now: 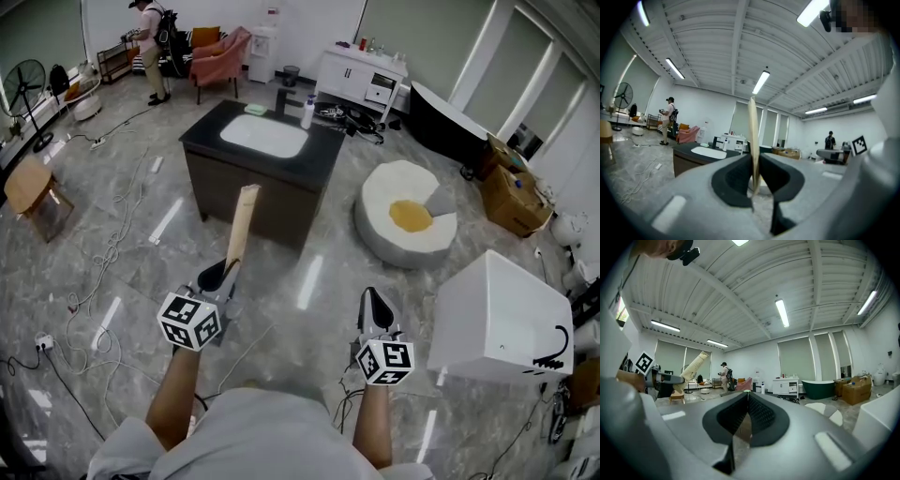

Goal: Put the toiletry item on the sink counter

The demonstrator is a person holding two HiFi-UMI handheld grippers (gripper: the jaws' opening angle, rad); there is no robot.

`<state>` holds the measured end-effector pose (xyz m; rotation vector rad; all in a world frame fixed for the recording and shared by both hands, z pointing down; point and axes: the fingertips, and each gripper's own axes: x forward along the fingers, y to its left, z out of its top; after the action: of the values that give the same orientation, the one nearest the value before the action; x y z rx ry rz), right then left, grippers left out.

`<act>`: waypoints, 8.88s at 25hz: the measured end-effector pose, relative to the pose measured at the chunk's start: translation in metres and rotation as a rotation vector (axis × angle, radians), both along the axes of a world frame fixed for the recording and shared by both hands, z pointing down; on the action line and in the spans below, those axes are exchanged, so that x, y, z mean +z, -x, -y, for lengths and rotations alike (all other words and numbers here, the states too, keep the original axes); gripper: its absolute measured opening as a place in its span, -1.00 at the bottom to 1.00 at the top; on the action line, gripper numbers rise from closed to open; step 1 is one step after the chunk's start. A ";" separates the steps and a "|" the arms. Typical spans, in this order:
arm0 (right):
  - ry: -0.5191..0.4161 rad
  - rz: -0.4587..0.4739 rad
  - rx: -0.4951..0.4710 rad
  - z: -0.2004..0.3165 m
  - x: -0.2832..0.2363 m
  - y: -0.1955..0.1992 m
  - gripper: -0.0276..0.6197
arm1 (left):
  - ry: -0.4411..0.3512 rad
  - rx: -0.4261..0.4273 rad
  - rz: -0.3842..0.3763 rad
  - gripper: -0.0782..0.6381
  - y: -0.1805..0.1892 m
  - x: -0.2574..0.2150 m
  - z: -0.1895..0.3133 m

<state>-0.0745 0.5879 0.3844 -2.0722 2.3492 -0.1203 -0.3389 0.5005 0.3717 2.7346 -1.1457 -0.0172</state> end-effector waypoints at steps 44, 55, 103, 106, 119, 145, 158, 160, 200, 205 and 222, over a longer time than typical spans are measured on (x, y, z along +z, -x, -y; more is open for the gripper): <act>0.024 0.057 -0.038 0.396 0.035 -0.211 -0.91 | 0.048 -0.031 0.072 -0.64 -0.211 0.028 0.378; 0.005 0.039 -0.015 0.477 0.035 -0.235 -0.90 | 0.032 -0.008 0.039 -0.64 -0.238 0.033 0.463; 0.110 0.032 0.147 0.865 0.057 -0.231 -0.91 | 0.194 0.244 0.053 -0.64 -0.277 0.079 0.884; 0.107 0.038 0.132 0.870 0.058 -0.239 -0.91 | 0.202 0.226 0.054 -0.64 -0.285 0.081 0.889; 0.094 0.063 0.094 0.905 0.066 -0.294 -0.90 | 0.242 0.179 0.092 -0.64 -0.335 0.099 0.906; 0.134 0.107 0.032 0.947 0.099 -0.355 -0.91 | 0.418 0.152 0.212 -0.64 -0.409 0.180 0.937; 0.206 0.149 0.017 0.961 0.150 -0.365 -0.91 | 0.542 0.134 0.313 -0.64 -0.425 0.248 0.945; 0.214 0.151 0.013 0.964 0.155 -0.365 -0.91 | 0.557 0.130 0.331 -0.64 -0.427 0.258 0.947; 0.191 0.126 0.010 0.974 0.161 -0.390 -0.91 | 0.730 0.094 0.532 -0.62 -0.442 0.348 0.950; 0.193 0.123 0.012 0.970 0.160 -0.389 -0.90 | 0.724 0.102 0.534 -0.56 -0.441 0.349 0.947; 0.162 0.110 0.010 0.951 0.134 -0.368 -0.91 | 0.668 0.134 0.516 -0.50 -0.431 0.317 0.931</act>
<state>0.2934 -0.3630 0.5182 -2.0844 2.3346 -0.4265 0.0920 -0.4309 0.6882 2.2338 -0.8426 0.9511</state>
